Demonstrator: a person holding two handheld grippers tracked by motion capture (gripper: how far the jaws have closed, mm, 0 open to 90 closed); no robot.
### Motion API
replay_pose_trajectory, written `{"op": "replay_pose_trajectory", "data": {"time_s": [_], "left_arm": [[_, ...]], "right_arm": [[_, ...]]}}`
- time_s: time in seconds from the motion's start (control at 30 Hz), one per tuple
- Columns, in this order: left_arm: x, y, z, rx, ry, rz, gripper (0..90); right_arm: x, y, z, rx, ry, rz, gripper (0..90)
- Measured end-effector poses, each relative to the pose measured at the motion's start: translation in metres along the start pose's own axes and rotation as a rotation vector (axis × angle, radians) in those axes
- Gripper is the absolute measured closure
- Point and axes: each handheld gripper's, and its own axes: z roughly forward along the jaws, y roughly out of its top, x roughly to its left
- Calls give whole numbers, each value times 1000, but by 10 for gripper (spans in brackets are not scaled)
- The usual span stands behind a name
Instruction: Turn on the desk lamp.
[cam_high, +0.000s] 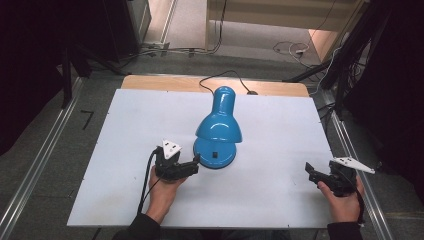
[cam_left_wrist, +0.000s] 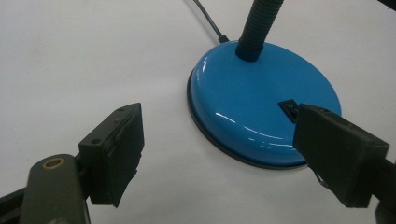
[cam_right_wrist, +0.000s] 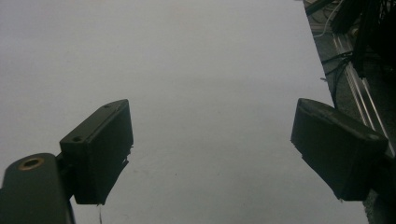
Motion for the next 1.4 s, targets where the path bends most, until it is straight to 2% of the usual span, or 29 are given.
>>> {"op": "replay_pose_trajectory", "data": {"time_s": [0.5, 0.73, 0.87, 0.97, 1.07, 1.13, 1.27, 1.33, 1.4], "left_arm": [[-12, 3, 13, 8, -30, 22, 163], [-17, 5, 19, 6, -28, 46, 189], [-20, 6, 23, 10, -51, 32, 185], [-21, 6, 26, 16, -48, 35, 185], [-22, 6, 28, 8, -53, 22, 190], [-23, 7, 29, 6, -53, 25, 205], [-25, 7, 30, -14, -80, 31, 323], [-27, 7, 32, -22, -112, 38, 373], [-27, 8, 33, -21, -115, 46, 402]], "right_arm": [[0, 0, 0, 0, 1, 4, 118], [0, 0, 0, 2, 2, 5, 119], [0, 0, 0, 1, 5, 5, 119], [0, 0, 0, 1, 6, 5, 119], [0, 0, 1, 7, 10, 6, 119], [0, 0, 1, 9, 11, 5, 120], [0, 0, 1, 9, 14, 7, 122], [0, 0, 1, 11, 15, 5, 122], [0, 0, 1, 11, 15, 5, 122]]}}
